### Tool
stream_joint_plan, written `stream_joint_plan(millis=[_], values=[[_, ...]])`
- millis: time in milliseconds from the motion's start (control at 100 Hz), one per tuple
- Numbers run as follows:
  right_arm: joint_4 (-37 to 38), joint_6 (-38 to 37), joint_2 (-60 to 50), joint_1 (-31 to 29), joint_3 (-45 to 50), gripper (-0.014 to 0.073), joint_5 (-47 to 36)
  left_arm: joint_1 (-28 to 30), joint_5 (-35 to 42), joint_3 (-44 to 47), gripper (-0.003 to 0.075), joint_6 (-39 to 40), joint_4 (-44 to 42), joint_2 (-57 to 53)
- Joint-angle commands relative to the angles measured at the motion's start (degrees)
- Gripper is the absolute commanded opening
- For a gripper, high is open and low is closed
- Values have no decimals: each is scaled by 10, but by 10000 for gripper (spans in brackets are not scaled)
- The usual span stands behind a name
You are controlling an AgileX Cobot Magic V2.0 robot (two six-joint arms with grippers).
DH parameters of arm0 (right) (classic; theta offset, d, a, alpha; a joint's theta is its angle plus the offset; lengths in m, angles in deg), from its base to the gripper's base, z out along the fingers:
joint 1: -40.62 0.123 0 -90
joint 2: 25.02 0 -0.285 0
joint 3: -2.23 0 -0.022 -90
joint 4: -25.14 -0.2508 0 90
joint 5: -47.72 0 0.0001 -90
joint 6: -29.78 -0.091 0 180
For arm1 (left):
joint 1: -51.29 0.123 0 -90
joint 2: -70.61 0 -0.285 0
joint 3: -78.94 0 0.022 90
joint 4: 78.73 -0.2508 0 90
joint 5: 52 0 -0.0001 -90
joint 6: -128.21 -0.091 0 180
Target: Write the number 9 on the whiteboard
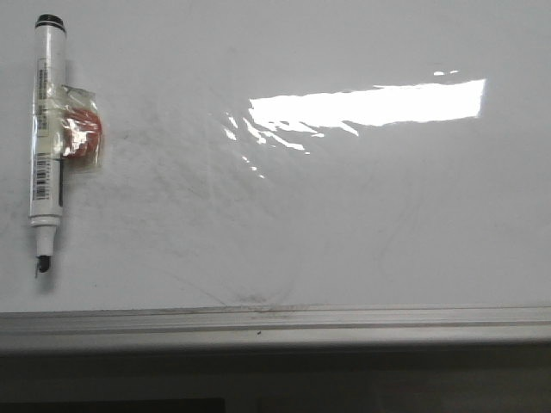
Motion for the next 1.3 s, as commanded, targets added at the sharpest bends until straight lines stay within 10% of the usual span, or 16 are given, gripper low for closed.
stream_joint_plan(millis=[0,580,1290], values=[[2,5,-12,-3,7,-69,-112,1,91,24,-20,0,37,-16],[2,-29,-12,-2,2,-69,-140,1,195,23,-20,0,44,-16],[-23,-31,113,19,-213,-62,195,1,65,-133,-12,-3,5,177]])
